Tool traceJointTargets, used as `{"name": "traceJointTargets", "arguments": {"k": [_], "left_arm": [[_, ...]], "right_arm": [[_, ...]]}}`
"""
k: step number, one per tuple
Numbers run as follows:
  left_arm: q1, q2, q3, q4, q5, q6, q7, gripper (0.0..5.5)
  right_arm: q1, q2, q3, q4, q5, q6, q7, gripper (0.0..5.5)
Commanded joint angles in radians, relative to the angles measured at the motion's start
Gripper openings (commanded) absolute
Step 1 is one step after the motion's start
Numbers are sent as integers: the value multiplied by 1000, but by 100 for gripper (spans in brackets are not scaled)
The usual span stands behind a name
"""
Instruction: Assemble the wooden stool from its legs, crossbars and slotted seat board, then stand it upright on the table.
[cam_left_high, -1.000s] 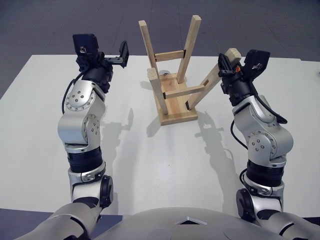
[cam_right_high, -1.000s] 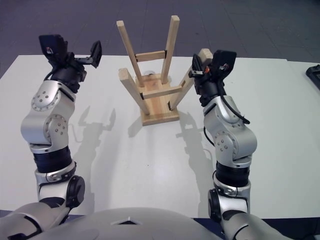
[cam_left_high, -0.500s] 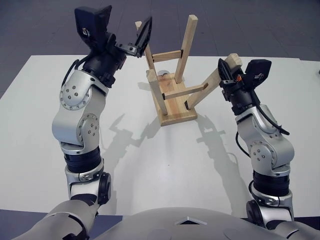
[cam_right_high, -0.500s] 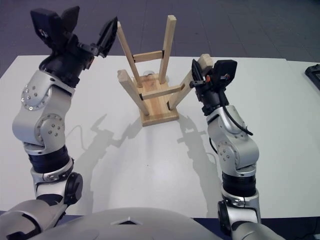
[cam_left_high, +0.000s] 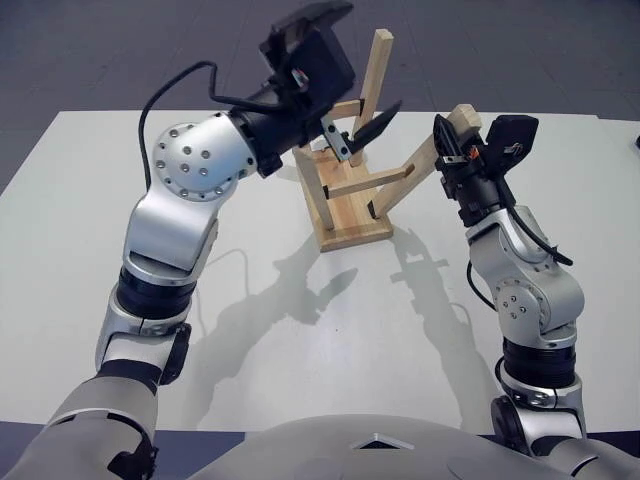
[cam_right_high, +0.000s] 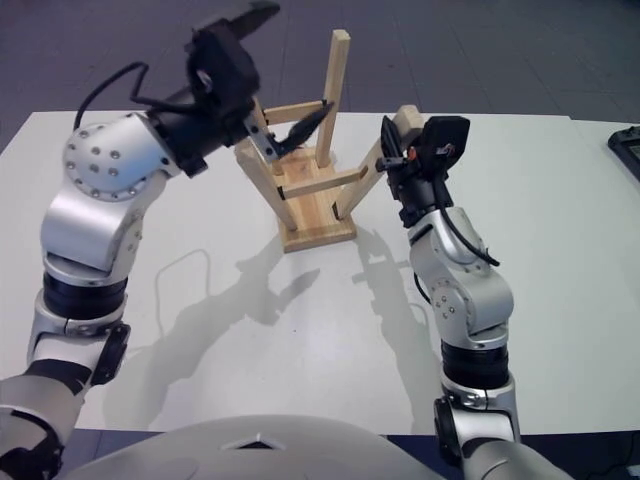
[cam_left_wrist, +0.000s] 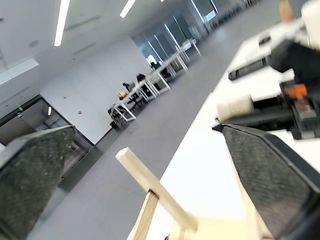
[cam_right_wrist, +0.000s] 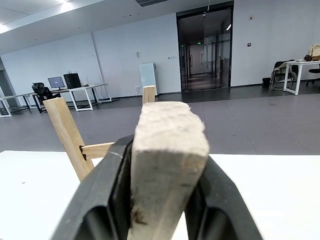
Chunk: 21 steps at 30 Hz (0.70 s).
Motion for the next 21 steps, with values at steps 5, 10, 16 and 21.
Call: {"name": "traceJointTargets", "arguments": {"k": [5, 10, 16, 21], "left_arm": [[-135, 25, -310, 303, 404, -70, -57, 540], [-133, 27, -326, 267, 391, -107, -183, 540], [-123, 18, -335, 300, 406, -130, -247, 540], [-172, -52, -288, 381, 451, -196, -121, 540]], "right_arm": [[66, 36, 71, 100, 15, 307, -32, 113], [60, 46, 71, 92, 14, 321, -43, 112], [40, 65, 78, 98, 10, 322, -47, 111], [39, 69, 93, 105, -10, 320, -42, 109]]}}
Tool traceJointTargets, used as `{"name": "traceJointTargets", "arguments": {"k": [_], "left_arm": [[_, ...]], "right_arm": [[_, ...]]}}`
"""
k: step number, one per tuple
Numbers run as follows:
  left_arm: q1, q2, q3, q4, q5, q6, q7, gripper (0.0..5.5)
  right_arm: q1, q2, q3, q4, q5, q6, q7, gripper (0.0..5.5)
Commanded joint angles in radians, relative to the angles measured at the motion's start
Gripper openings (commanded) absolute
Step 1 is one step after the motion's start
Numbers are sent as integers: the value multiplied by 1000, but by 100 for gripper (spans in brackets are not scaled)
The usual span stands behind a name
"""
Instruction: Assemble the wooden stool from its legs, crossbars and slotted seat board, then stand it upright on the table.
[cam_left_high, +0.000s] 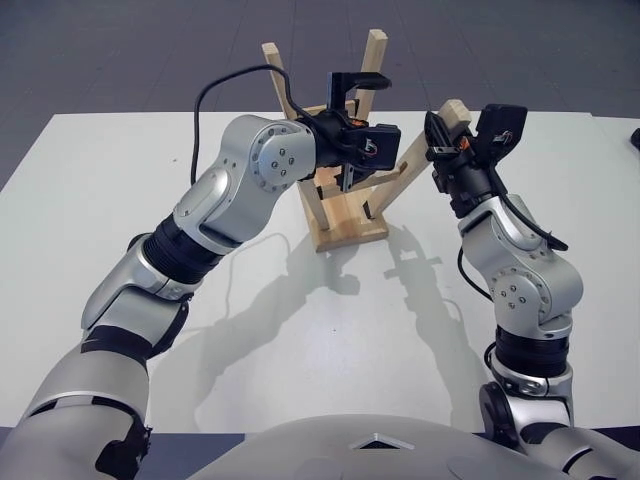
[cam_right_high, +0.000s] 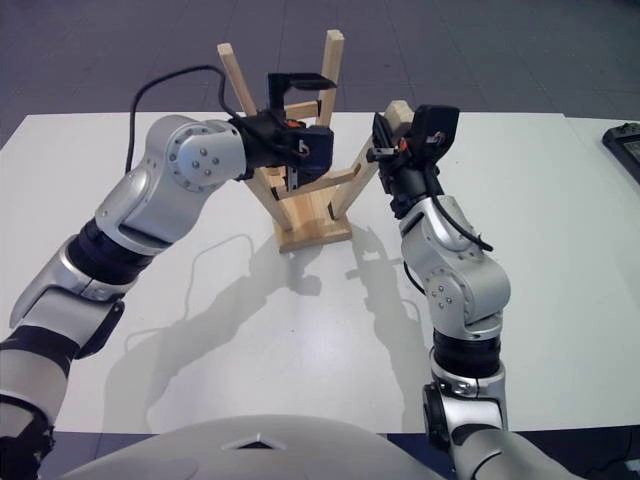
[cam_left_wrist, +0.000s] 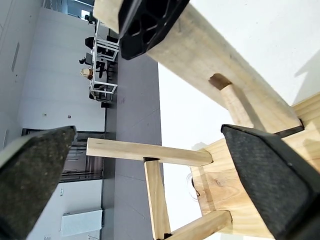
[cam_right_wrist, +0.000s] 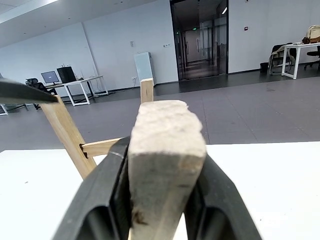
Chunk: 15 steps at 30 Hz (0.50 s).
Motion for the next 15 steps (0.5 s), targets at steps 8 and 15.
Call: {"name": "traceJointTargets", "arguments": {"k": [8, 15], "left_arm": [[112, 49, 58, -144, -127, -52, -163, 540], [135, 71, 10, -67, 20, -66, -146, 540]], "right_arm": [[117, 21, 94, 119, -50, 195, 11, 109], [107, 34, 97, 118, -54, 192, 18, 107]]}}
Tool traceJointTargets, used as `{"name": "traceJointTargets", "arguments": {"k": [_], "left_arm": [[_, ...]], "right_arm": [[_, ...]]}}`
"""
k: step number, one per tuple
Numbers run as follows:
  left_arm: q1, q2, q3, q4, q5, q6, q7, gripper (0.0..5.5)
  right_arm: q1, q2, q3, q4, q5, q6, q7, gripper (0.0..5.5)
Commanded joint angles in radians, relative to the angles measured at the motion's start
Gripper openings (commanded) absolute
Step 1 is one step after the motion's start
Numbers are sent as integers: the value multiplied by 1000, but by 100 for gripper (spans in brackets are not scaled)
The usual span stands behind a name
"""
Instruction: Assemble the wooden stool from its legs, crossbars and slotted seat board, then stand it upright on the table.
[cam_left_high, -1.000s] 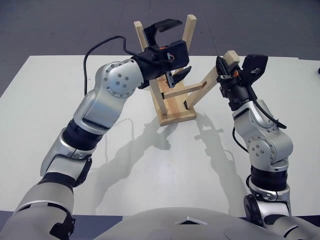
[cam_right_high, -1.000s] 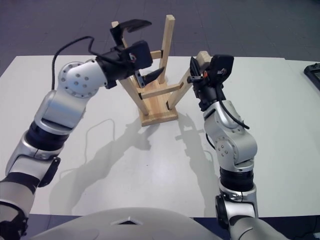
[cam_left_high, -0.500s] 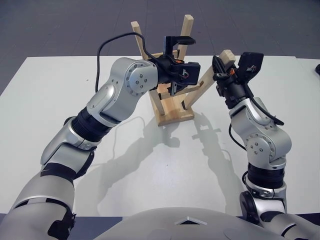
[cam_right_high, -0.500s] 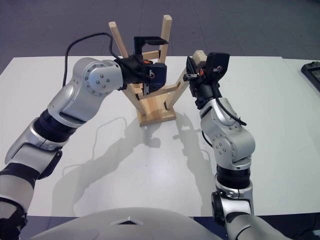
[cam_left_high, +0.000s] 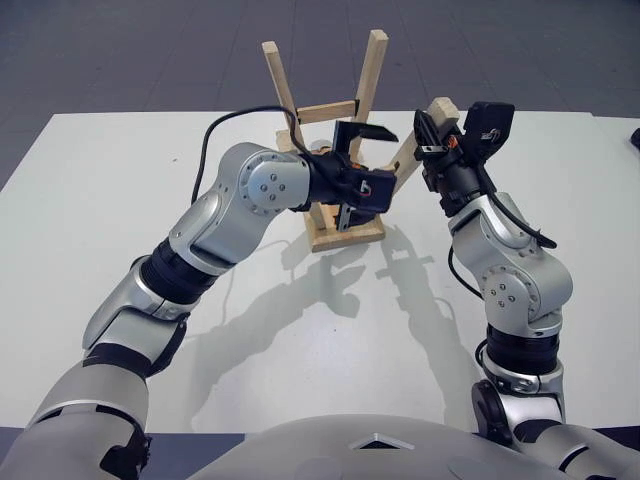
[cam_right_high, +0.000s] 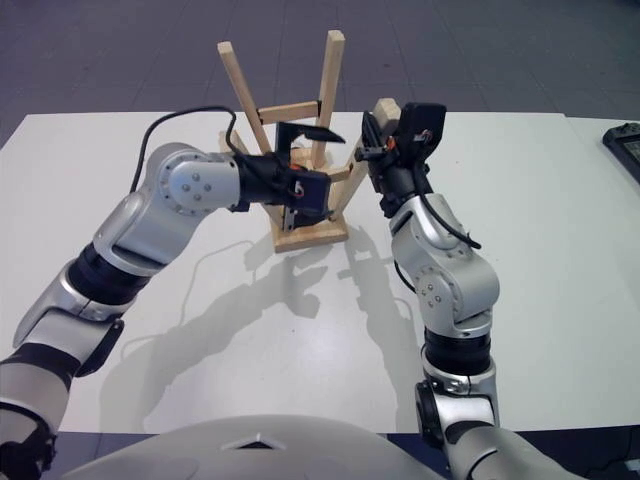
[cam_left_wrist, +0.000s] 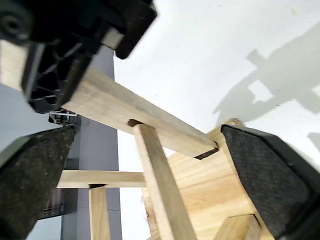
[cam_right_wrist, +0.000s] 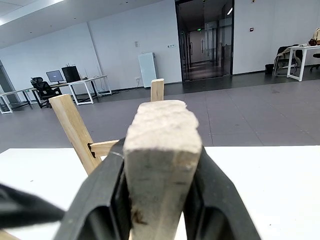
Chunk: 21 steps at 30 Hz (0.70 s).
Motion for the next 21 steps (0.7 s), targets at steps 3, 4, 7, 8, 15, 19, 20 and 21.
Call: {"name": "traceJointTargets", "arguments": {"k": [3, 4, 7, 8, 15, 19, 20, 21], "left_arm": [[7, 2, -32, 125, 144, -35, 65, 540], [10, -3, -31, 137, 151, -33, 69, 540], [22, -14, -29, 159, 156, -29, 64, 540], [27, -16, -32, 163, 154, -29, 59, 540], [40, -48, 14, 143, 112, -4, 52, 540], [-1, -142, 231, 21, -120, 82, 73, 540], [-29, -169, 300, 14, -168, 88, 117, 540], [-63, -193, 373, 16, -209, 86, 174, 540]], "right_arm": [[119, -1, 86, 113, -23, 189, 24, 106], [120, -10, 98, 109, -33, 187, 30, 106], [131, -44, 151, 95, -72, 180, 58, 106], [137, -66, 183, 90, -95, 176, 73, 106], [133, -189, 362, 146, -239, 204, 137, 114], [143, -179, 319, 202, -224, 188, 142, 117], [152, -134, 248, 211, -170, 185, 134, 117], [158, -87, 176, 219, -118, 172, 127, 117]]}}
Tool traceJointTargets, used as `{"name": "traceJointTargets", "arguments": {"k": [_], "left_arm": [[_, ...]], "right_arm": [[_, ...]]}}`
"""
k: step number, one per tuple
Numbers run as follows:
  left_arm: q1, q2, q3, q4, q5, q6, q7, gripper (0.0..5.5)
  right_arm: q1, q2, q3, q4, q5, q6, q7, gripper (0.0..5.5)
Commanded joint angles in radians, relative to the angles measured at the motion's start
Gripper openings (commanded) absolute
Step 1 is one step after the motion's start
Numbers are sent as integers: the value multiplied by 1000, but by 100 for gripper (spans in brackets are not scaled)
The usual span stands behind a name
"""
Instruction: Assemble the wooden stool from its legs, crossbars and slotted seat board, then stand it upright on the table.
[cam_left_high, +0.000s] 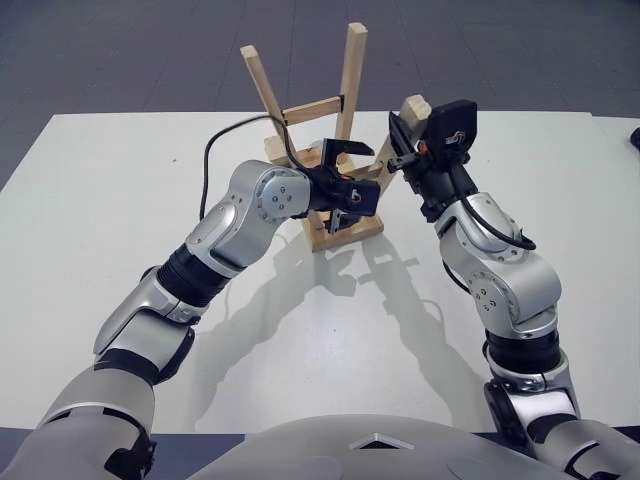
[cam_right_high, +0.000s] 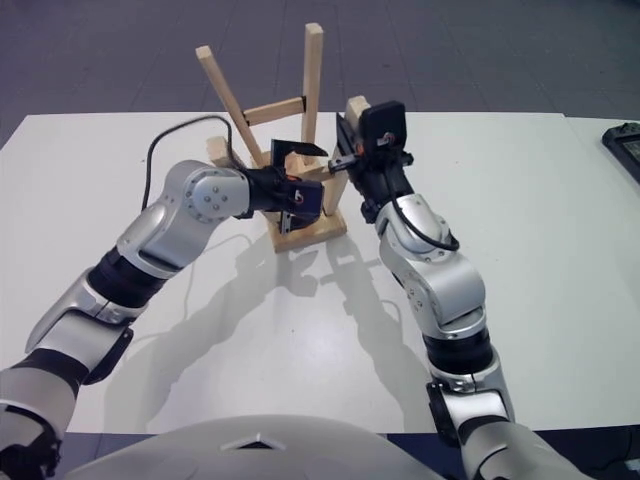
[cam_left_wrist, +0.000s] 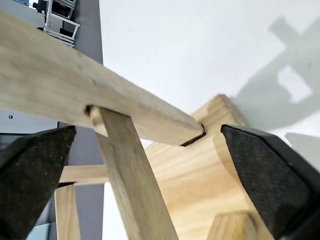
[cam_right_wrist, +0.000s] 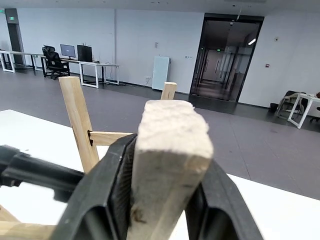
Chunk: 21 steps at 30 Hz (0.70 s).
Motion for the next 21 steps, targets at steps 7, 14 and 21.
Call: {"name": "traceJointTargets", "arguments": {"k": [7, 14, 21], "left_arm": [[-339, -271, 902, -160, -722, 33, 621, 540], [-27, -176, 1020, -111, -605, 52, 823, 540], [236, -319, 977, 34, -510, 54, 1014, 540]], "right_arm": [[187, 196, -268, 249, 275, 185, 41, 104], [163, 249, -341, 190, 367, 133, 59, 211], [135, 231, -318, 170, 284, 47, 95, 320]]}}
